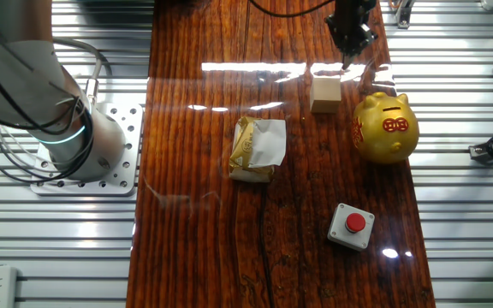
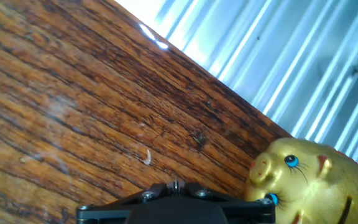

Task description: Drop coins into a piggy bank

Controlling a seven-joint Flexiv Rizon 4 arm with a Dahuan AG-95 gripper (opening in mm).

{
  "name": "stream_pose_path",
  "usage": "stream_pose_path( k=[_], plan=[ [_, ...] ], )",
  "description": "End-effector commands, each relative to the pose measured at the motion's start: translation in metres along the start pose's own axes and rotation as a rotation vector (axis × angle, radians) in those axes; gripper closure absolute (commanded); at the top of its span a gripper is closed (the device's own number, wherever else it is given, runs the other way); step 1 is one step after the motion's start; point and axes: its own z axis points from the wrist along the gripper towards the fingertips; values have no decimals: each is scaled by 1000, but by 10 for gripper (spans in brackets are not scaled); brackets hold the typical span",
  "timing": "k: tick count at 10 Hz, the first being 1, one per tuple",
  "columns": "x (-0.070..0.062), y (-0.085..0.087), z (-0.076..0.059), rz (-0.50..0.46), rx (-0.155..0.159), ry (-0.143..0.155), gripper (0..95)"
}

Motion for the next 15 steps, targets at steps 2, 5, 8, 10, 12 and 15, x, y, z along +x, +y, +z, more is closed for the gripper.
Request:
stream_pose_path(
  k=[2, 5, 8, 10, 12, 15],
  plan=[
    [-1, 0, 0, 311, -29, 41, 950],
    [-1, 0, 0, 425, -74, 63, 950],
    [-1, 0, 0, 502, -100, 90, 950],
    [4, -6, -3, 501, -121, 84, 950],
    [8, -11, -7, 488, -129, 81, 950],
    [8, -11, -13, 482, -140, 71, 950]
  ],
)
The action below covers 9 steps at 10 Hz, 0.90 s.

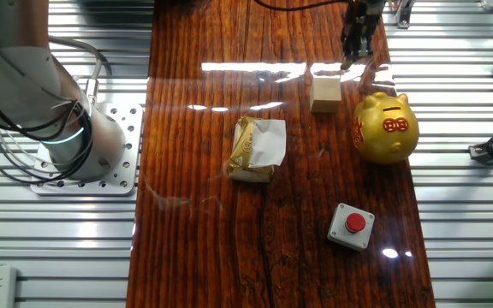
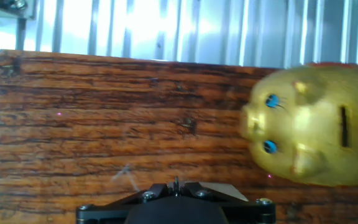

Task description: Drop coins into a piggy bank

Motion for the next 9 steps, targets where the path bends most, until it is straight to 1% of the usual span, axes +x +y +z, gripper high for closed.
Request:
stream_pose_path(
  k=[1, 3, 4, 5, 6, 7, 9],
  plan=[
    [0, 1, -3, -13, 9, -3, 950],
    [1, 1, -3, -18, 10, -2, 950],
    [3, -1, -9, -22, 17, 4, 950],
    [6, -8, -19, -35, 19, 9, 950],
    [10, -22, -31, -55, 20, 10, 950],
    [15, -43, -55, -88, 21, 14, 950],
    [17, -71, -93, -135, 37, 10, 950]
  ],
)
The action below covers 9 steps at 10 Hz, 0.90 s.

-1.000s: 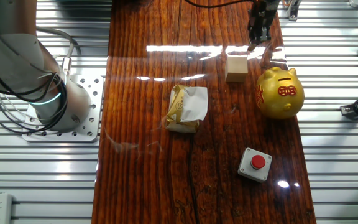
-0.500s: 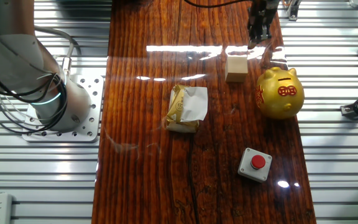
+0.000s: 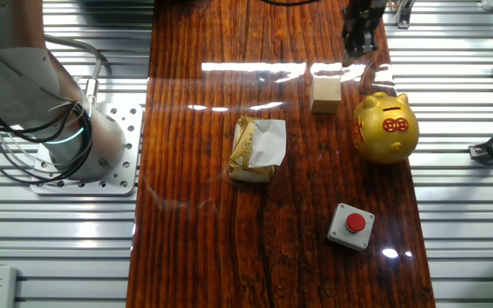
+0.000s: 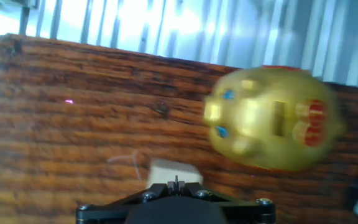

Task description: Drop coins into a piggy bank

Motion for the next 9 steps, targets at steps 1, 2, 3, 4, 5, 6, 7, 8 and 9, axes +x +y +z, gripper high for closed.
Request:
stream_pose_path(
  k=[1, 2, 3, 4, 5, 6, 7, 8, 9],
  plan=[
    [1, -37, -50, -72, 43, -10, 950],
    [-5, -44, -62, -102, 81, -22, 950],
    [-7, -46, -63, -107, 88, -26, 950],
    [-23, -59, -66, -138, 112, -49, 950],
    [-31, -63, -61, -146, 116, -64, 950],
    [-36, -68, -53, -152, 120, -81, 950],
    [-40, -71, -47, -158, 122, -85, 950],
    [-47, -73, -41, -167, 125, -83, 950],
    [-50, -74, -38, -170, 124, -80, 950]
  ],
)
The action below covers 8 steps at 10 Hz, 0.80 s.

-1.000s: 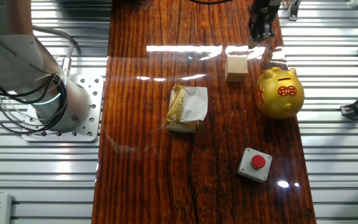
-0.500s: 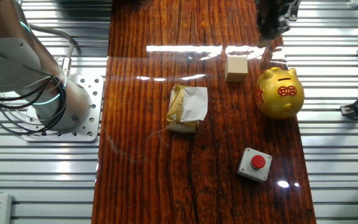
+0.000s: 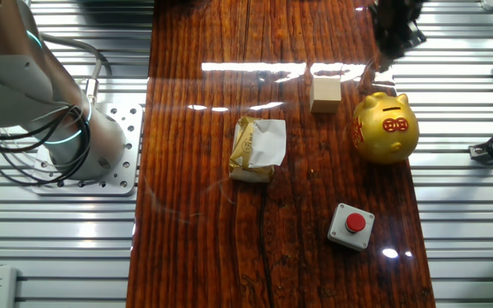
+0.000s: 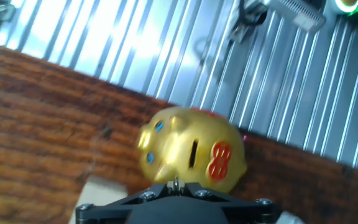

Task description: Drop coins into a piggy bank

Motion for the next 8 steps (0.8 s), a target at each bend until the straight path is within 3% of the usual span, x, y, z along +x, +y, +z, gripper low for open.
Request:
stream_pose_path(
  k=[1, 8],
  plan=[
    [-5, -1, 3, -6, -2, 12, 950],
    [-13, -7, 23, -1, 1, 9, 950]
  ],
)
